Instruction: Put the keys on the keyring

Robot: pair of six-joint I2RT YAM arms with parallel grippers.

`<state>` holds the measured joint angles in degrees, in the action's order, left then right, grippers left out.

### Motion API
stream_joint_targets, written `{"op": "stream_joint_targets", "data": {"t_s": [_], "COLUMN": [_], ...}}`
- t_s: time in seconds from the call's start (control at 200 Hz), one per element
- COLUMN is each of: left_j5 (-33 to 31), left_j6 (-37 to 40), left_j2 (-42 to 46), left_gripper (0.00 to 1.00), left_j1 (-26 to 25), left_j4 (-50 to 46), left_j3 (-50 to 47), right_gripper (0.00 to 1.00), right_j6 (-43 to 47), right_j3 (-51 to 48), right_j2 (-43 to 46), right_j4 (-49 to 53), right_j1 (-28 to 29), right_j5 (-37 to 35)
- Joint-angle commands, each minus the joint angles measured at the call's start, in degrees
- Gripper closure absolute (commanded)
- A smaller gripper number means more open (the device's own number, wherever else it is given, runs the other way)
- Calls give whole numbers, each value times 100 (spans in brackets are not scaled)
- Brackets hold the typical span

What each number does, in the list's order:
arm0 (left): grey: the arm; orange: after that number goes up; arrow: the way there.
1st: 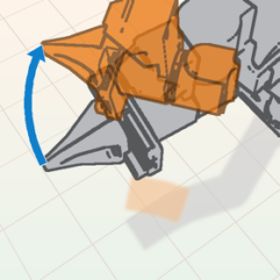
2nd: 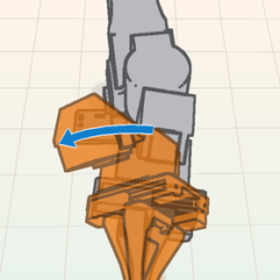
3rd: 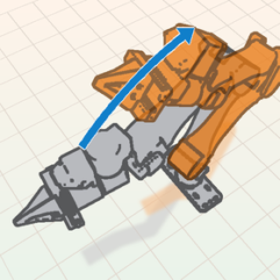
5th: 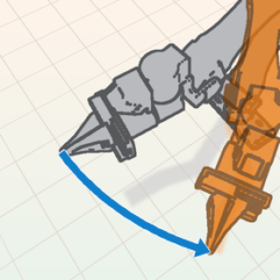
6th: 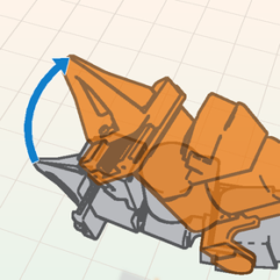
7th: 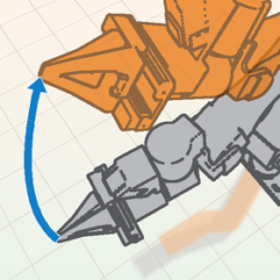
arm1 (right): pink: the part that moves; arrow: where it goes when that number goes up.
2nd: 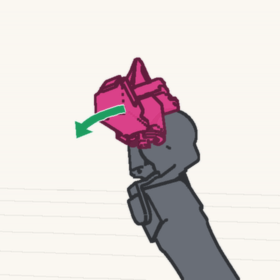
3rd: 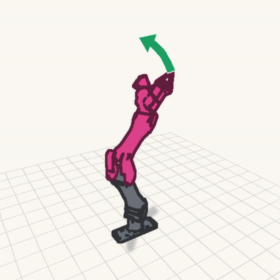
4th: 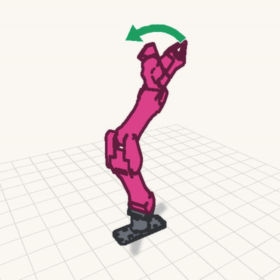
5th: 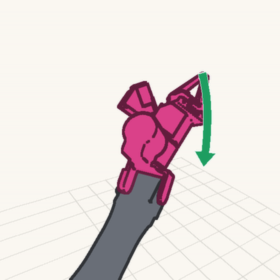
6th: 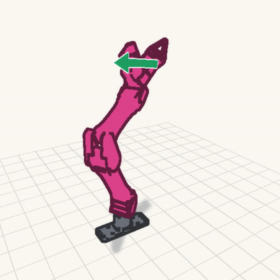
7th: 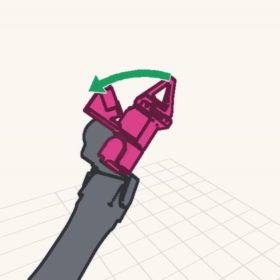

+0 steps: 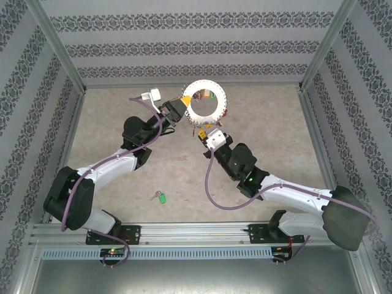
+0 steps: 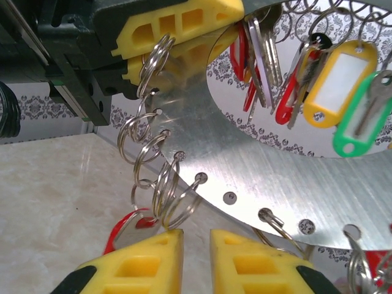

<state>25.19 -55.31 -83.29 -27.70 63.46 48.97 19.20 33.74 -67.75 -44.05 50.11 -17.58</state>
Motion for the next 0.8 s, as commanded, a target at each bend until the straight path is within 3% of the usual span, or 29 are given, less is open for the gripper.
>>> {"op": "stream_joint_targets", "data": {"t_s": [0.0,0.36,0.794], "left_j5": [-55,-94,-110], "left_j6": [42,83,90], "left_j2": [284,312,290], "left_gripper": [100,100,100], "left_j1": [-83,-95,-103], "left_j4": [470,421,404], "left_j3": [3,-15,-6], "right_gripper": [80,67,78], "right_j6": [-180,-180,-189], "right_j3": [186,157,168], "right_j2": [-46,-11,-29], "right_j4": [-262,-222,-408], "right_j1": [-19,-19,-31], "right_j5": [5,143,0]}}
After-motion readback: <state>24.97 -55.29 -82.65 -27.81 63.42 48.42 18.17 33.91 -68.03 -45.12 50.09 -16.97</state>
